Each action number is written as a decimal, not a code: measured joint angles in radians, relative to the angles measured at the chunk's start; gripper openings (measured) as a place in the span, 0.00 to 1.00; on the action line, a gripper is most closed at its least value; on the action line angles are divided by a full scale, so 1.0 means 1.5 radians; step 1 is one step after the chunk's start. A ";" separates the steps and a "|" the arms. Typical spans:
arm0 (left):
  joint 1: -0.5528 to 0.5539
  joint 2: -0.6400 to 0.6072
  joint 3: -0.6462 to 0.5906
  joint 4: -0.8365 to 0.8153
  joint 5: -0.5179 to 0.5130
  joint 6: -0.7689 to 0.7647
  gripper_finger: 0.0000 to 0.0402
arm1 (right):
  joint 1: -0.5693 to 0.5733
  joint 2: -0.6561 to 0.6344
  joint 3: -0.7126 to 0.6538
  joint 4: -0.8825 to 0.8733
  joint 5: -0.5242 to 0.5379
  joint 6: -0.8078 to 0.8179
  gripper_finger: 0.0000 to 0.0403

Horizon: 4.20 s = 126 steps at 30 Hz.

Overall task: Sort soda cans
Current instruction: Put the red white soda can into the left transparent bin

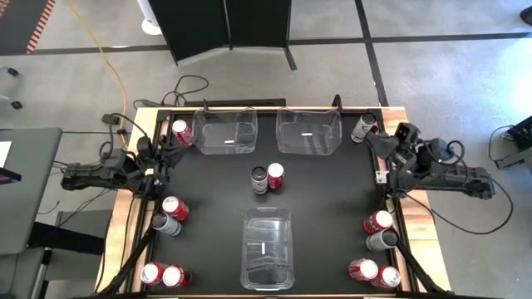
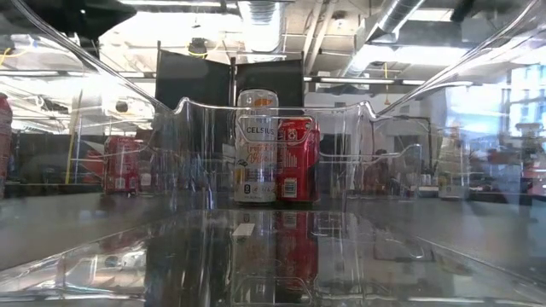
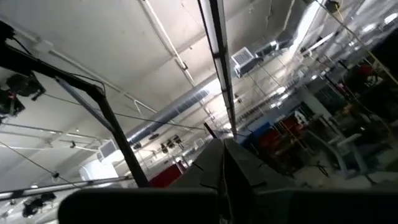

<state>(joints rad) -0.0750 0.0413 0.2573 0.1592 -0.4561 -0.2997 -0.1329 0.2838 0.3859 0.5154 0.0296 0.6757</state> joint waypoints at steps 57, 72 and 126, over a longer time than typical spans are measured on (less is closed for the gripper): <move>0.314 0.695 0.704 -1.017 -0.058 -0.456 0.78 | -0.224 0.357 0.490 -0.854 -0.056 -0.014 0.57; 0.578 0.882 0.697 -1.016 -0.006 -0.341 0.91 | -0.201 0.357 0.490 -0.879 -0.055 -0.019 0.57; 0.672 0.804 0.646 -0.846 0.104 -0.218 0.75 | -0.179 0.357 0.490 -0.890 -0.018 -0.014 0.57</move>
<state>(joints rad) 0.9327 1.2479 1.2259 -1.1098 -0.3004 -0.6272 -0.4011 0.8192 1.1210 -0.8198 0.0019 0.6540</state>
